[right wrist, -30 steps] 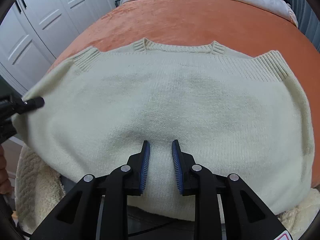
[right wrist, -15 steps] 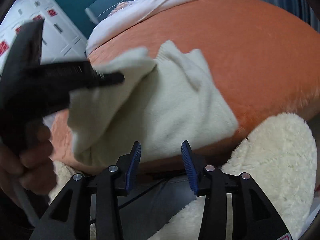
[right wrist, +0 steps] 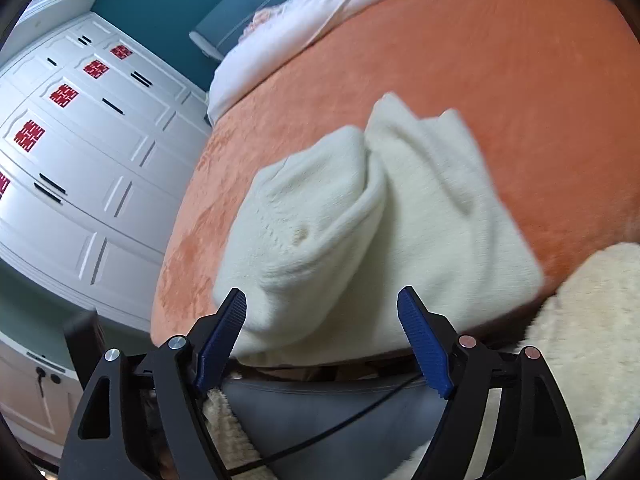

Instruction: Fold small clothes

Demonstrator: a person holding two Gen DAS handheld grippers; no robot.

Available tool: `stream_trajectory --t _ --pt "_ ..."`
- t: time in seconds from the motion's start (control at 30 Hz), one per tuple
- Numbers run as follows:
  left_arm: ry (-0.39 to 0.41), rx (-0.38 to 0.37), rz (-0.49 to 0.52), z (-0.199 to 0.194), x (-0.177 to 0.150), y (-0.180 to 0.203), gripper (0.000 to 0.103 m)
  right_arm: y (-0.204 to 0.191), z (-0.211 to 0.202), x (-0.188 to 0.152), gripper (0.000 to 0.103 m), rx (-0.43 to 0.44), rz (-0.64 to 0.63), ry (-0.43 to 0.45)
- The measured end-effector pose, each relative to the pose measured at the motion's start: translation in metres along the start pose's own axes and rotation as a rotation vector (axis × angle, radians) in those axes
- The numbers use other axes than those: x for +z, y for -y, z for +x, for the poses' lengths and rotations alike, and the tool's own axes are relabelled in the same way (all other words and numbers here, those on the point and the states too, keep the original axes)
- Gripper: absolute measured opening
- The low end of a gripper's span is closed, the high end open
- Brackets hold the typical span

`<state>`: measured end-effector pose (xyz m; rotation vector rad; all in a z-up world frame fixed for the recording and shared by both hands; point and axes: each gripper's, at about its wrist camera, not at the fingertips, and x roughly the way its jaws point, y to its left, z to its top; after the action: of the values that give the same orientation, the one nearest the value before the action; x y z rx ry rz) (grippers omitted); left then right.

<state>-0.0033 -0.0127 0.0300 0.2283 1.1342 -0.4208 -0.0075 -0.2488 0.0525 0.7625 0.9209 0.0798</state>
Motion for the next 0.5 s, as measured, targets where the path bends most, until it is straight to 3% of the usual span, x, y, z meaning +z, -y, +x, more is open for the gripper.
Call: stream_trajectory --t 0.13,0.17,0.2,0.23,0.27,0.4,0.47,0.5 --pt "0.018 0.025 -0.018 0.016 -0.002 0.0 0.087 -0.01 0.022 0.01 0.077 0.027 0.046 -0.048" --pt "0.022 0.021 -0.033 0.019 0.001 -0.003 0.069 -0.013 0.027 0.013 0.075 0.016 0.034 -0.048" --pt "0.006 -0.002 -0.046 0.024 0.006 -0.006 0.044 -0.018 0.033 0.014 0.049 0.0 0.003 -0.042" --pt "-0.018 -0.04 -0.062 0.027 0.01 -0.009 0.038 -0.024 0.039 0.016 0.025 -0.024 -0.049 -0.038" --pt "-0.026 -0.086 -0.088 0.025 0.014 -0.011 0.028 -0.028 0.04 0.019 0.018 -0.067 -0.091 -0.038" --pt "0.043 -0.16 -0.055 0.002 0.021 0.005 0.026 -0.036 -0.033 0.029 0.013 0.07 -0.109 0.192" --pt "0.044 -0.156 -0.005 0.002 0.024 0.02 0.027 -0.026 -0.061 0.029 0.013 0.057 -0.103 0.278" --pt "0.033 -0.144 0.015 0.008 0.025 0.026 0.027 -0.015 -0.065 0.027 0.013 0.009 -0.1 0.292"
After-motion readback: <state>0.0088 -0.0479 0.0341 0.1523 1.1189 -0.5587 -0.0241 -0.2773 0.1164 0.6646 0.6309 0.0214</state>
